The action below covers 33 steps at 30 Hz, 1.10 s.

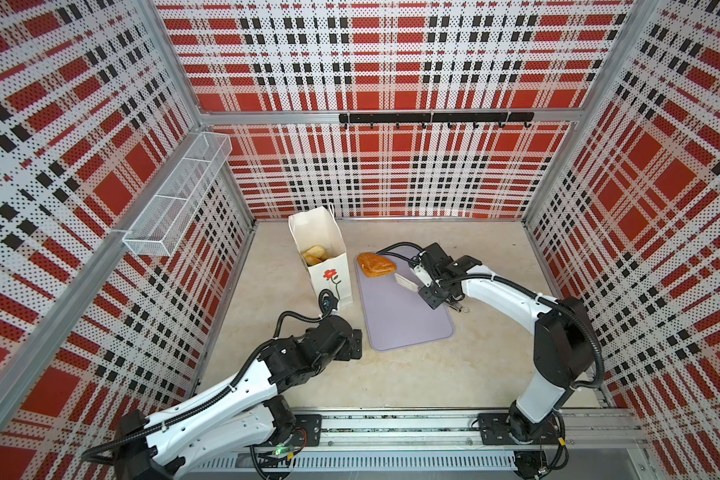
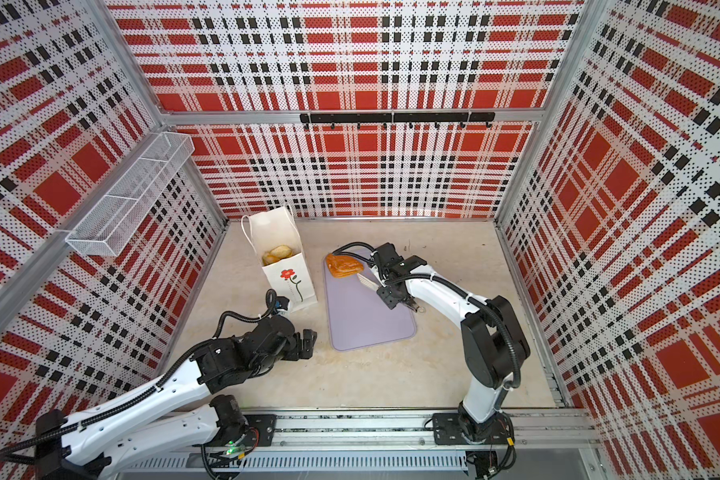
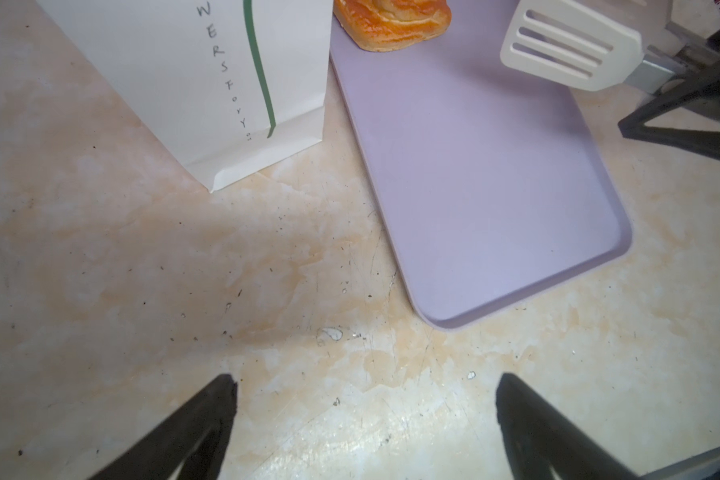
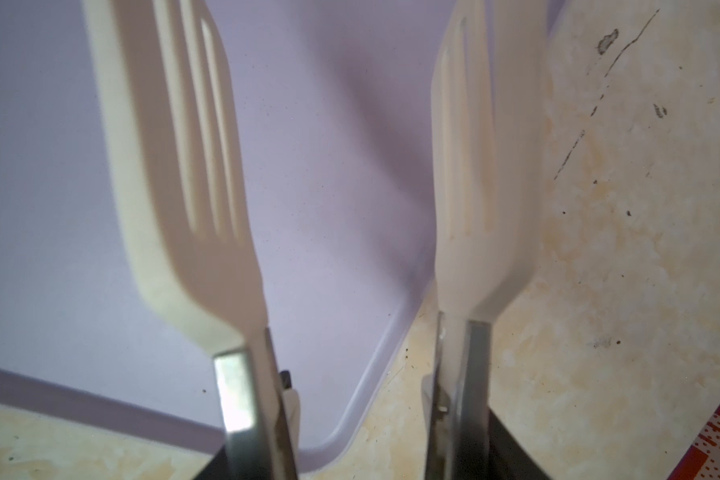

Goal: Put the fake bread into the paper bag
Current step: 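Lower the open right tongs around the flaky pastry on the tray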

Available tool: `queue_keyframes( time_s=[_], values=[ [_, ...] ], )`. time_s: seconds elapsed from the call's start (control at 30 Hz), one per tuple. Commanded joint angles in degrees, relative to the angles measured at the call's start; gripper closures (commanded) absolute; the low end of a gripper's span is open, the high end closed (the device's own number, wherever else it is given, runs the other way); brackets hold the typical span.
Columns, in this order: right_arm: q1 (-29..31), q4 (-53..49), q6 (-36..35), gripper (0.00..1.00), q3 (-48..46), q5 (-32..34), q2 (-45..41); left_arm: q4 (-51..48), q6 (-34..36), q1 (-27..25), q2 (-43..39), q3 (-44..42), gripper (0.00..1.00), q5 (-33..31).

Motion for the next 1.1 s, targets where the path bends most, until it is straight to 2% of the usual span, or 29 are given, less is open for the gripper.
queue_keyframes(
  time_s=[0.0, 0.5, 1.07],
  values=[
    [-0.4, 3.0, -3.6, 0.42, 3.7, -0.8, 1.9, 1.6, -0.5, -0.4, 0.3, -0.5, 0.01, 0.2],
    [-3.5, 4.8, -12.9, 0.39, 12.1, -6.7, 11.6, 1.9, -0.7, -0.3, 0.9, -1.1, 0.01, 0.9],
    [-5.2, 4.4, -16.5, 0.38, 19.1, -12.5, 19.7, 2.9, -0.4, 0.1, 2.9, -0.8, 0.01, 1.9]
  ],
)
